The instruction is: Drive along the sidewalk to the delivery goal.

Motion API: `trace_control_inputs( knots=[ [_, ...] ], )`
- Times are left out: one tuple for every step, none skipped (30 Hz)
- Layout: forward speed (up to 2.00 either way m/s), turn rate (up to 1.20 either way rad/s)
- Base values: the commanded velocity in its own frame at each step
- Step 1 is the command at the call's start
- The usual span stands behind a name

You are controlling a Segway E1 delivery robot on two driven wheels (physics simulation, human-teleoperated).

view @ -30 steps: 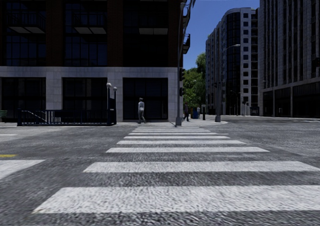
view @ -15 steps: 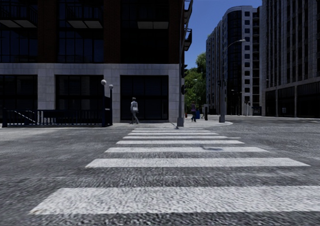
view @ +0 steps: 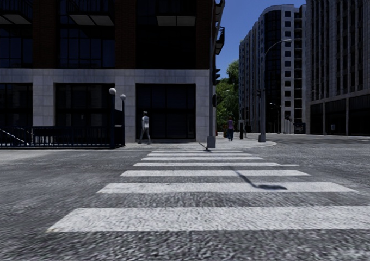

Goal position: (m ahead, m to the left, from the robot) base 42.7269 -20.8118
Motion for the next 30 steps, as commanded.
trace_control_inputs(
  knots=[
    [2.0, 0.0],
    [2.0, 0.0],
    [2.0, 0.0],
    [2.0, 0.0],
    [2.0, 0.0],
    [2.0, 0.0],
    [2.0, 0.0],
    [2.0, 0.0],
    [2.0, 0.0],
    [2.0, 0.0],
    [2.0, 0.0],
    [2.0, 0.0],
    [2.0, 0.0],
    [2.0, 0.0],
    [2.0, 0.0],
    [2.0, 0.0],
    [2.0, 0.0],
    [2.0, 0.0],
    [2.0, 0.0],
    [2.0, 0.0],
    [2.0, 0.0],
    [2.0, 0.0],
    [2.0, 0.0],
    [2.0, 0.0],
    [2.0, 0.0],
    [2.0, 0.0],
    [2.0, 0.0],
    [2.0, 0.0],
    [2.0, 0.0],
    [2.0, 0.0]
  ],
)
